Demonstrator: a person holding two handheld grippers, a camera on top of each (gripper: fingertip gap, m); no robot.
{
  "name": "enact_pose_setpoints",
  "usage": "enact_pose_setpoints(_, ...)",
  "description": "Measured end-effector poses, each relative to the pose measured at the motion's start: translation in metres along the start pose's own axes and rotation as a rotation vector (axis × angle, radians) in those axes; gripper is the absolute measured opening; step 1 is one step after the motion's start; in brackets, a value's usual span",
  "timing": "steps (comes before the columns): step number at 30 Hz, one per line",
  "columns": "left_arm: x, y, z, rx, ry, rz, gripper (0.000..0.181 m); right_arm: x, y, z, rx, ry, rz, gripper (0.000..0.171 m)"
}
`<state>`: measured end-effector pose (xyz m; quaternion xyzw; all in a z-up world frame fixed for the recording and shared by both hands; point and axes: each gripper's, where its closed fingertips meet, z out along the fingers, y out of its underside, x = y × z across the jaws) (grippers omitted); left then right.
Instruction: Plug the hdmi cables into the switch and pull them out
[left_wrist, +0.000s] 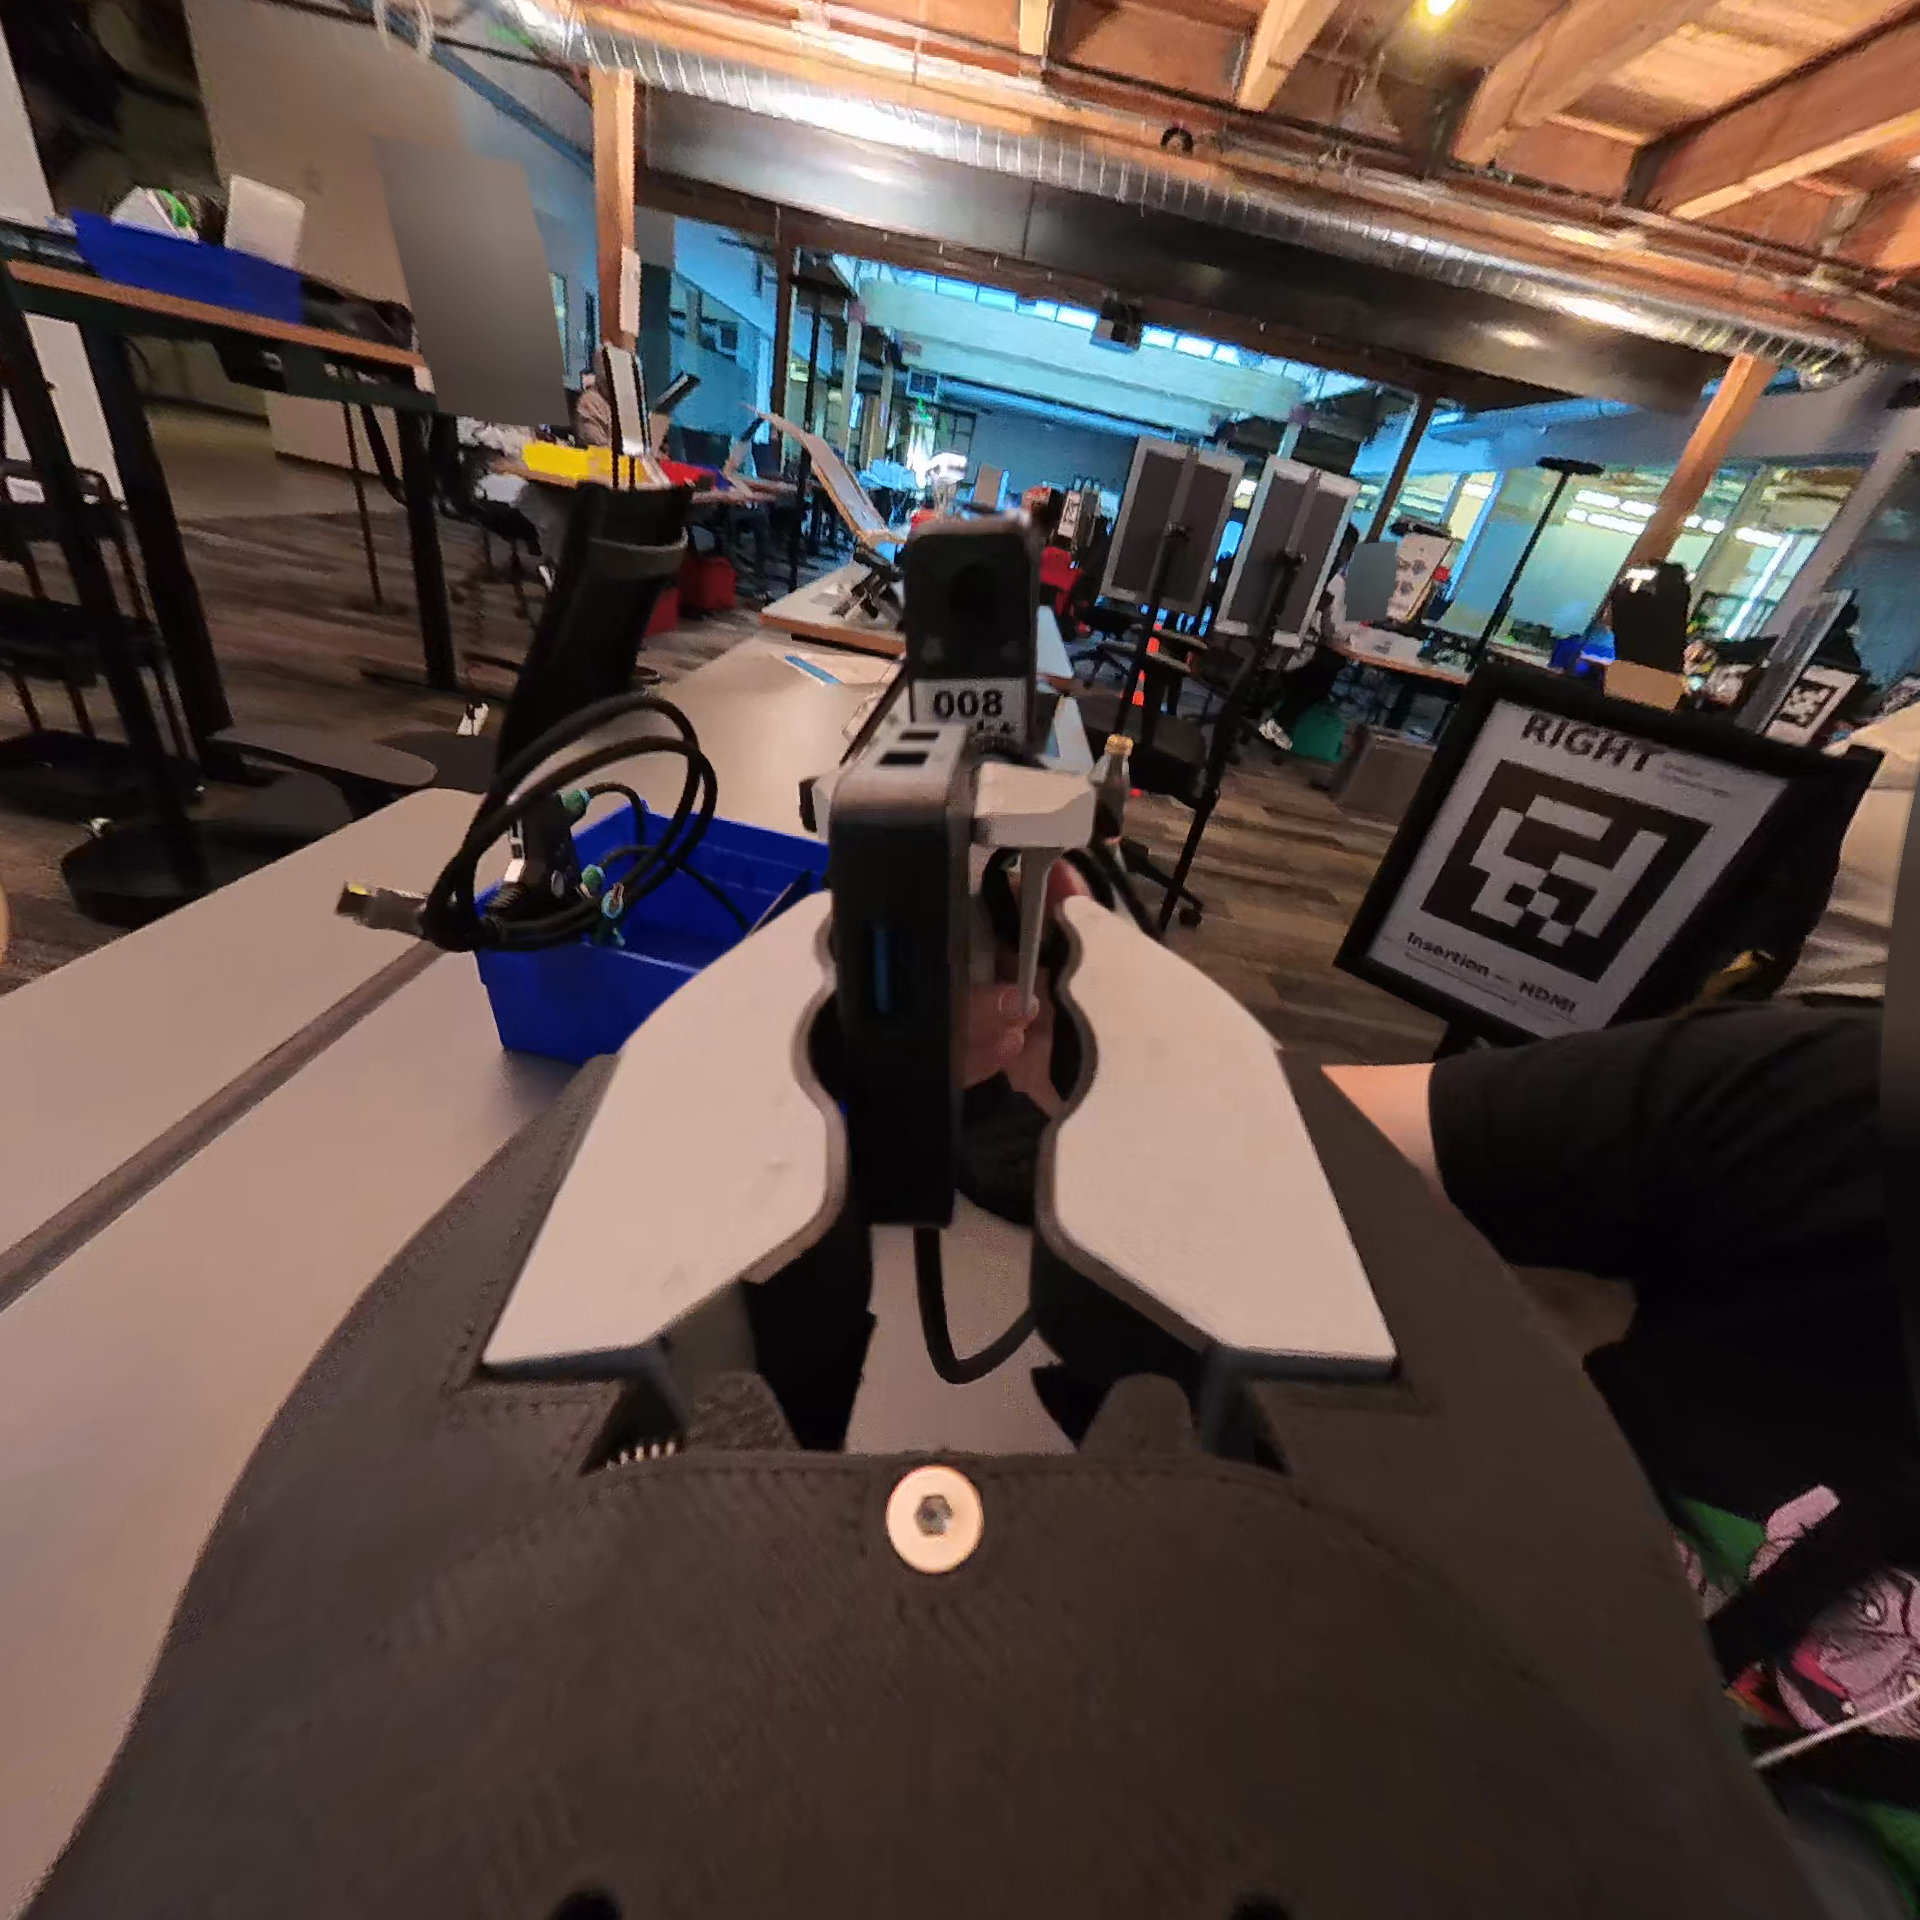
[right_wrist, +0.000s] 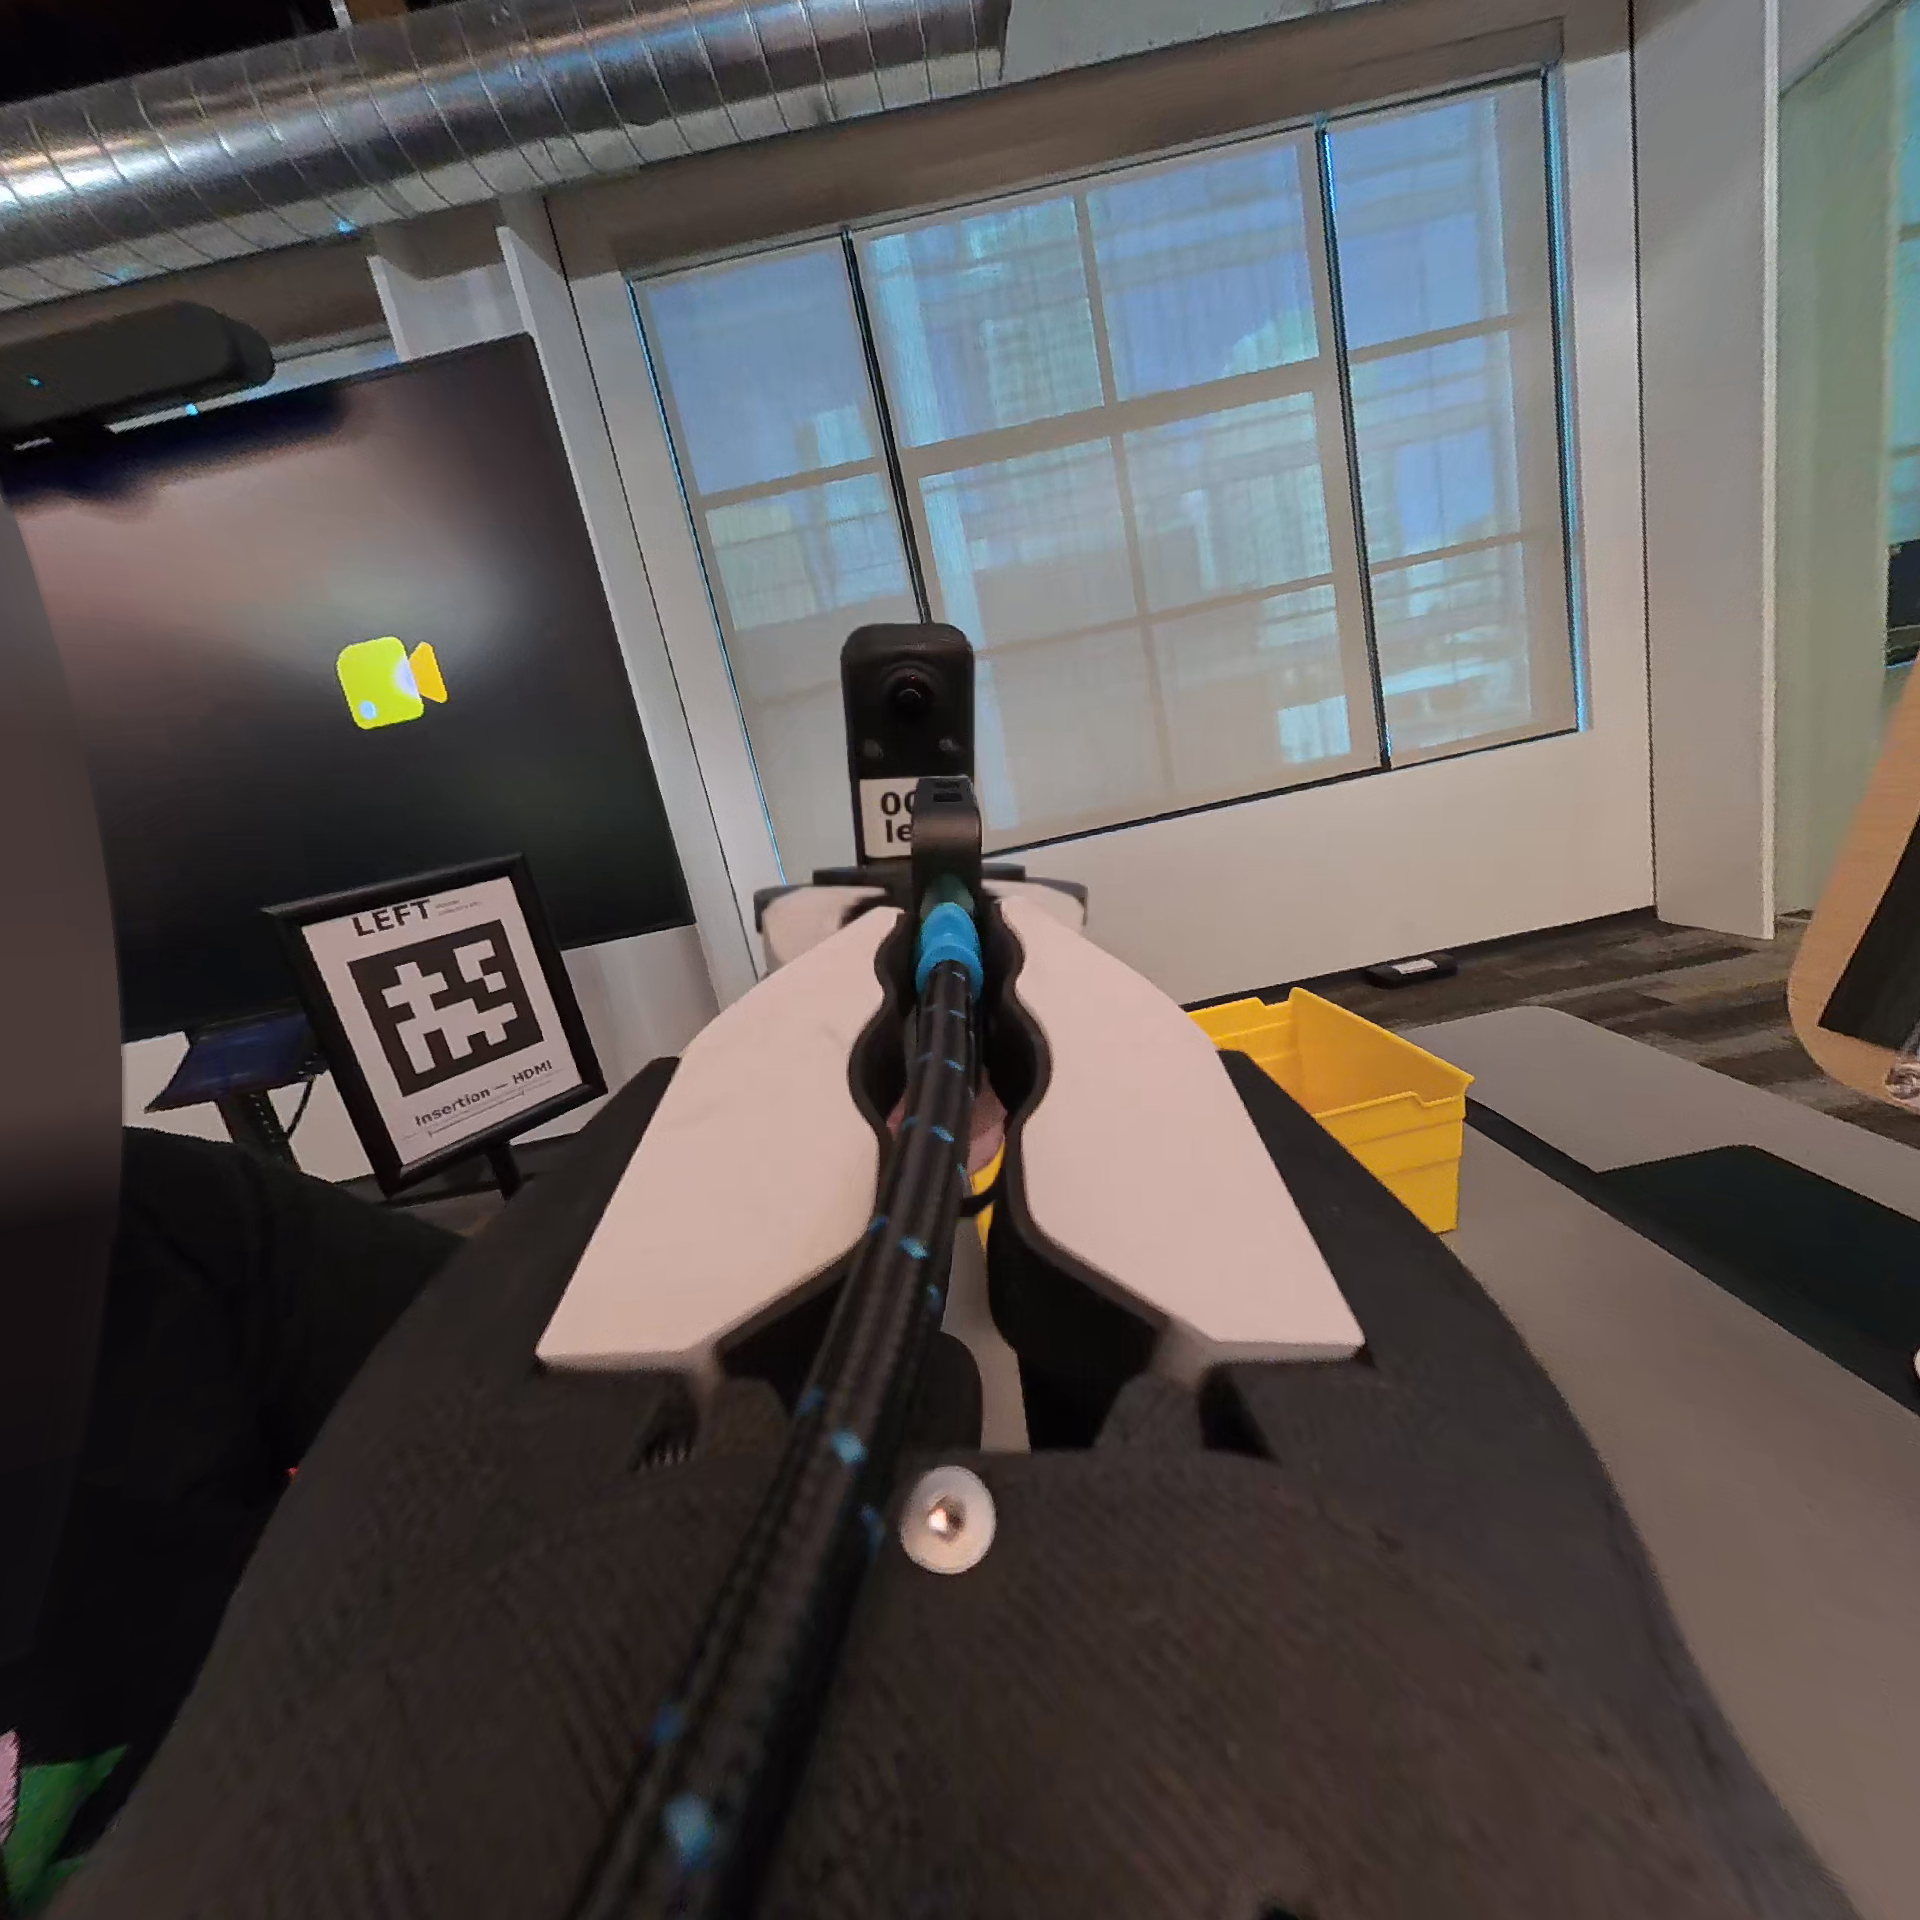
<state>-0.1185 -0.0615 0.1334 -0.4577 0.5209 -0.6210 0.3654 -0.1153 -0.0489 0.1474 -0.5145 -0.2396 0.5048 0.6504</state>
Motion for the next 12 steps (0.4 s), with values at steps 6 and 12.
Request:
enact_pose_setpoints(6, -0.001, -0.013, -0.016, 0.071, 0.043, -0.032, 0.019, -0.004, 0.005, 0.002, -0.039, -0.016, -0.025, 0.013)
enact_pose_setpoints(12, 0.005, -0.010, -0.017, 0.033, 0.079, -0.028, 0.013, -0.011, 0.008, 0.002, -0.093, -0.023, -0.087, 0.013)
